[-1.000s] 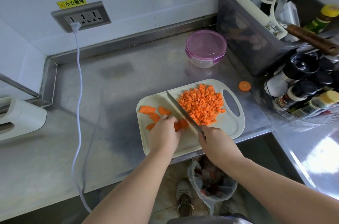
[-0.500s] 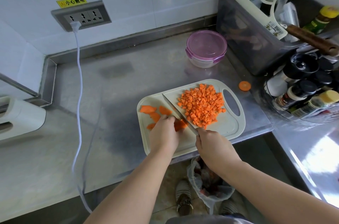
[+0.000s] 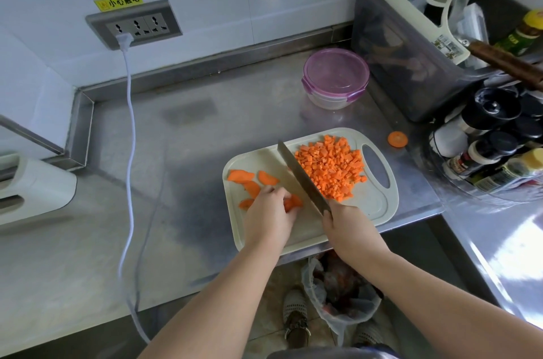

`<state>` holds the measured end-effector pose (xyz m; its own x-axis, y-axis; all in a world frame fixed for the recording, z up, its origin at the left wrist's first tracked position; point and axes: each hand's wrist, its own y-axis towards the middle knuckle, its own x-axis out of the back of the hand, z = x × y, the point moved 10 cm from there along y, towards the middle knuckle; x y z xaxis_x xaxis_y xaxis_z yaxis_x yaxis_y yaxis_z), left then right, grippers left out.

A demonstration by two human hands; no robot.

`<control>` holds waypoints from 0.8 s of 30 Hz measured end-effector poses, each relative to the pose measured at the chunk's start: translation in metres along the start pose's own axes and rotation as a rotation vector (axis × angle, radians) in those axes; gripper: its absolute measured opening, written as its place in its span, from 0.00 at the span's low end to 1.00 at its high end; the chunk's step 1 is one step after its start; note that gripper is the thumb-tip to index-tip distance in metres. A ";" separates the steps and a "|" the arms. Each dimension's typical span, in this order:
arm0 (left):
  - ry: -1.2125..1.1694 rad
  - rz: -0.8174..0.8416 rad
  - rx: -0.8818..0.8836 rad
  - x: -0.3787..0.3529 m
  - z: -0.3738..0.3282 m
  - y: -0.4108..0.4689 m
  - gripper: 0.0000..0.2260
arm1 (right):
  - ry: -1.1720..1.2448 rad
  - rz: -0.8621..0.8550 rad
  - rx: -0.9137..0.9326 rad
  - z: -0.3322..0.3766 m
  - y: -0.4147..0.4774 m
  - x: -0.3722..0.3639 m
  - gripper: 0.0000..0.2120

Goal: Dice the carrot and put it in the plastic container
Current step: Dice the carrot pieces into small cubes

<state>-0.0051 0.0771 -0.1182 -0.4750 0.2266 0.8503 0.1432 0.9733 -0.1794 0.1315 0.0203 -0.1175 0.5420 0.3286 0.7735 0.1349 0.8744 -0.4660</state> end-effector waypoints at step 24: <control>-0.117 0.013 0.071 -0.002 0.010 -0.003 0.12 | -0.085 0.011 0.070 0.009 -0.012 -0.004 0.09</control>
<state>-0.0131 0.0736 -0.1238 -0.5721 0.2381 0.7848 0.0901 0.9694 -0.2284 0.1202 0.0112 -0.1115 0.4701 0.3646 0.8038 0.0698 0.8925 -0.4457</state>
